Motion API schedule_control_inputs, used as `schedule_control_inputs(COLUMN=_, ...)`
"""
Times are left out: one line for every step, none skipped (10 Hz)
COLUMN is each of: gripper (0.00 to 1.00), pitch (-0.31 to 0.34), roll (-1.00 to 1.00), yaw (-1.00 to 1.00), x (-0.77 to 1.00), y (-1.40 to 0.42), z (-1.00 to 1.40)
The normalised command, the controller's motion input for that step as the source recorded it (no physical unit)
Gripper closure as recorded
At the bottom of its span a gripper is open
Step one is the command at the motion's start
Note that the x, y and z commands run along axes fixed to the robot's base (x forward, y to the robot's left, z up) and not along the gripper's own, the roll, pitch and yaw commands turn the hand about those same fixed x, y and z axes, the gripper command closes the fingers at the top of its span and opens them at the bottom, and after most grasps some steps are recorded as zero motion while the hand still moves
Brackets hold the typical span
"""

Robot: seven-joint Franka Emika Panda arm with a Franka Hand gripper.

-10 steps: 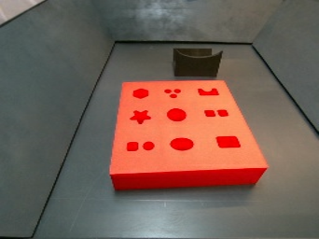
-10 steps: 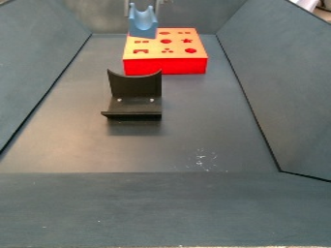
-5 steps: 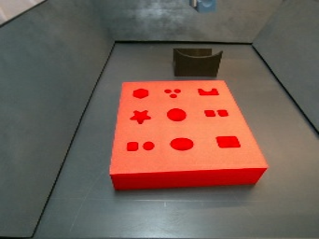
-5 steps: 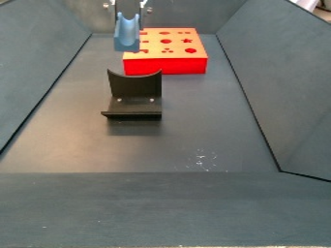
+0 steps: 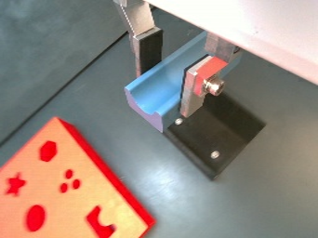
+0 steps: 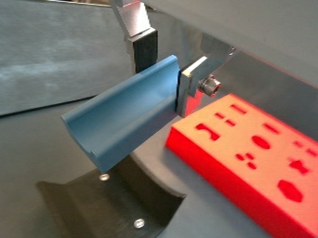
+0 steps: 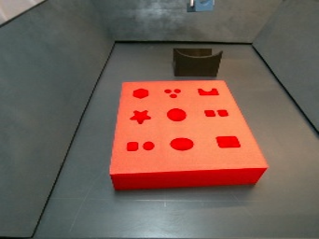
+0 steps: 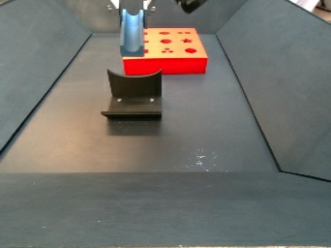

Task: Pick up the arch object. Move up. Place the arch object on the fixture. Regrasp the arch object. Move to above the board. Insert the arch object.
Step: Place the arch object on the fixture.

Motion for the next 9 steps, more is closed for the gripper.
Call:
schedule_control_inputs(gripper=1.00, pitch=0.137, roll=-1.00, yaw=-0.26, x=0.08, y=0.04, z=-0.02)
schedule_control_inputs(gripper=1.00, pitch=0.067, roll=-0.77, yaw=-0.23, x=0.06, y=0.05, z=-0.01)
schedule_control_inputs(gripper=1.00, pitch=0.036, roll=-0.65, yaw=-0.21, x=0.06, y=0.04, z=-0.01)
schedule_control_inputs(gripper=1.00, pitch=-0.008, roll=-0.42, yaw=-0.17, x=0.05, y=0.04, z=-0.01)
schedule_control_inputs(gripper=1.00, pitch=-0.021, roll=-0.31, yaw=-0.15, x=0.05, y=0.04, z=-0.01)
schedule_control_inputs(gripper=1.00, pitch=0.097, roll=-1.00, yaw=-0.02, x=0.12, y=0.13, z=-1.00)
schedule_control_inputs(gripper=1.00, pitch=0.092, roll=-1.00, yaw=-0.02, x=0.12, y=0.13, z=-1.00)
schedule_control_inputs(gripper=1.00, pitch=0.130, roll=-0.99, yaw=-0.05, x=0.13, y=0.14, z=-1.00)
schedule_control_inputs(gripper=1.00, pitch=0.141, roll=-0.89, yaw=-0.06, x=0.14, y=0.13, z=-1.00)
